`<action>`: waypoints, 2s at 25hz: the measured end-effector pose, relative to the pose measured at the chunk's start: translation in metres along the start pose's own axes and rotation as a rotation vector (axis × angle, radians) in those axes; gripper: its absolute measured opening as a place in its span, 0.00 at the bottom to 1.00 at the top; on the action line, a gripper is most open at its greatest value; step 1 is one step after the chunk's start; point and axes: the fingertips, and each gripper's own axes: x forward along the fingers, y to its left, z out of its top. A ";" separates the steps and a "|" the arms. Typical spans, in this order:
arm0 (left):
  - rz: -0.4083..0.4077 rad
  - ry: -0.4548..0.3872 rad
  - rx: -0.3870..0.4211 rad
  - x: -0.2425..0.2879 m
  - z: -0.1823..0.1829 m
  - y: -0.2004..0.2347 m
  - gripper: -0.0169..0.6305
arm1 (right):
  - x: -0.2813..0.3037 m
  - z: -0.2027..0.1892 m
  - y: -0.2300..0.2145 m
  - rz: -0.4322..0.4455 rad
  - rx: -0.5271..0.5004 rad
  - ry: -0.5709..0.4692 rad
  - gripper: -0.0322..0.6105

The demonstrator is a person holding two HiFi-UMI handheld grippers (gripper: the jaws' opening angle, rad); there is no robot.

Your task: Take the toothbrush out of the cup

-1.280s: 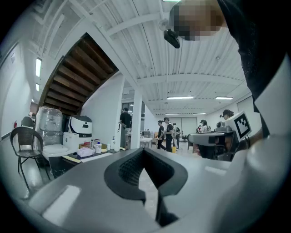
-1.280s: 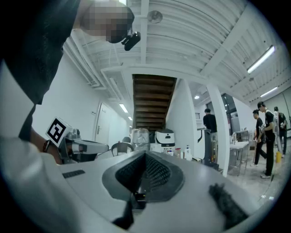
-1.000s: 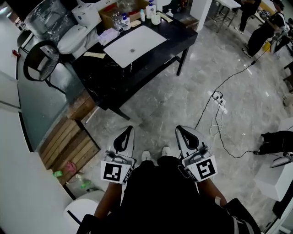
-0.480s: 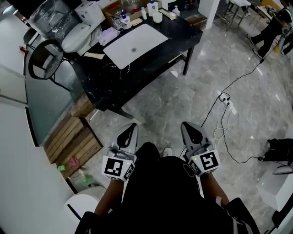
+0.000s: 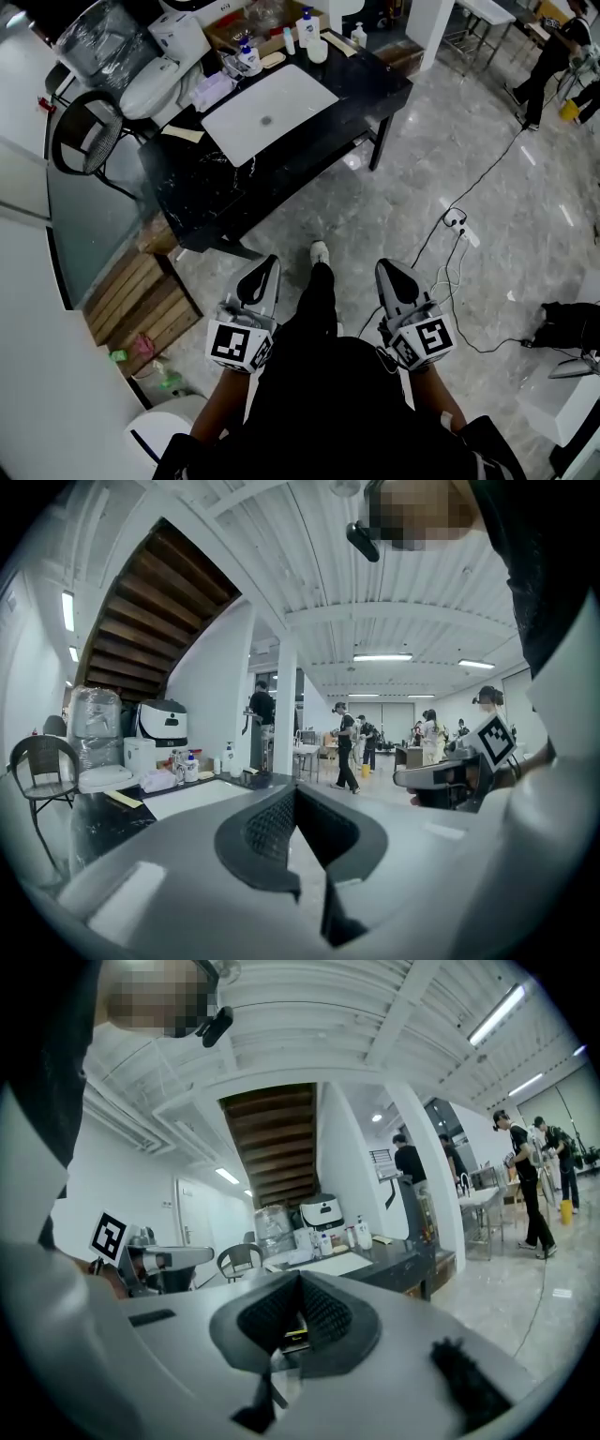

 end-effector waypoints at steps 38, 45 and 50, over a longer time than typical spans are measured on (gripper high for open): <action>0.030 -0.008 -0.144 0.304 0.048 0.236 0.04 | 0.324 0.089 -0.199 -0.029 0.197 0.122 0.06; 0.095 -0.022 -0.134 0.316 0.059 0.251 0.04 | 0.354 0.106 -0.211 0.048 0.195 0.091 0.06; 0.120 -0.017 -0.111 0.347 0.071 0.256 0.04 | 0.384 0.113 -0.233 0.122 0.159 0.118 0.06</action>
